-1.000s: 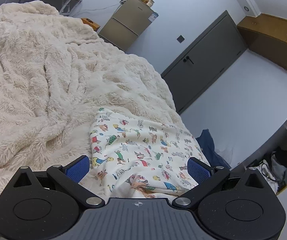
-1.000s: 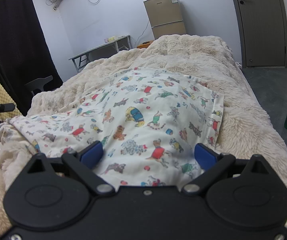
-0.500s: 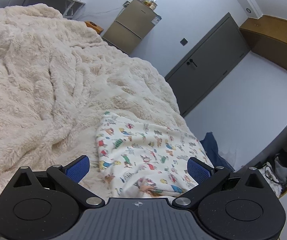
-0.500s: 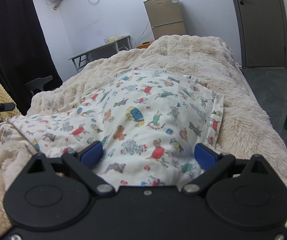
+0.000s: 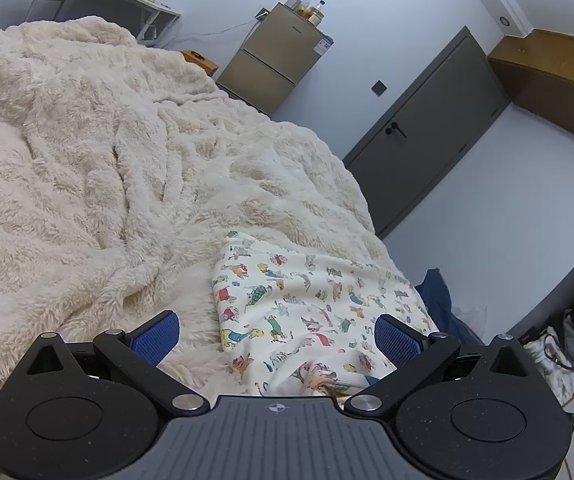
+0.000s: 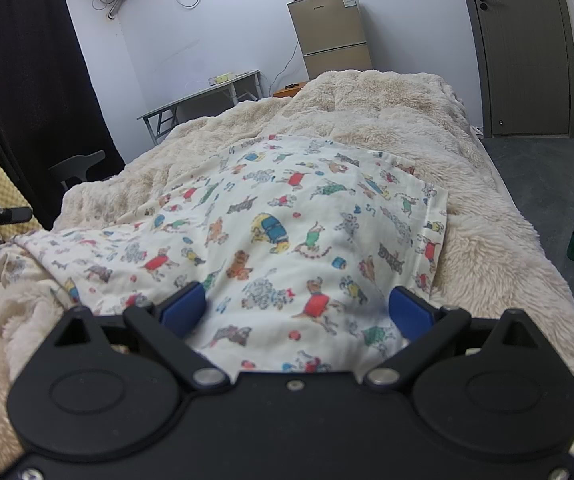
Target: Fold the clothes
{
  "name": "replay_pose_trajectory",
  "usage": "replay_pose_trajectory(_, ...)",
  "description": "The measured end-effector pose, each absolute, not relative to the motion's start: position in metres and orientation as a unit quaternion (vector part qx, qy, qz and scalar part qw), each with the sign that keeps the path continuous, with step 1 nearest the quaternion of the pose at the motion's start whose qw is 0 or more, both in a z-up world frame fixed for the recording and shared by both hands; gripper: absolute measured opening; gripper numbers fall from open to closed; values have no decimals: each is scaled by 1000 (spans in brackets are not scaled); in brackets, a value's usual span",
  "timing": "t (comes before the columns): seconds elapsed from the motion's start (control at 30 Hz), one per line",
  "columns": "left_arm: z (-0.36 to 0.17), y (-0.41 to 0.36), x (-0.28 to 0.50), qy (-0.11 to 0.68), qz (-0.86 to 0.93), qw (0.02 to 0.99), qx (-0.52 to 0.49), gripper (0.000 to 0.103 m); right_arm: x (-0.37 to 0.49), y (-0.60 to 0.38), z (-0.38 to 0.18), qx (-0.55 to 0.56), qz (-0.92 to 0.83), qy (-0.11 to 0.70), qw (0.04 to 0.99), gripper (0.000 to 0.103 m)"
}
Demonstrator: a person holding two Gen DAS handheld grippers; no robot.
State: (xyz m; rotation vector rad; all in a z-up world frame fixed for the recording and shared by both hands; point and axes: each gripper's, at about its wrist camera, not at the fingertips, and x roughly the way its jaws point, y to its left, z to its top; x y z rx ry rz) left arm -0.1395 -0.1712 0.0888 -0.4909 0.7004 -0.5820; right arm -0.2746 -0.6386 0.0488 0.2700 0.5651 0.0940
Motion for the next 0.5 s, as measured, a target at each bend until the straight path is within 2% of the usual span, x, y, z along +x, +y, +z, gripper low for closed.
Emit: replay_pose_trajectory(0.5, 89, -172, -141, 336, -282, 867, -234, 103, -274, -638, 48, 132, 46, 278, 951, 99)
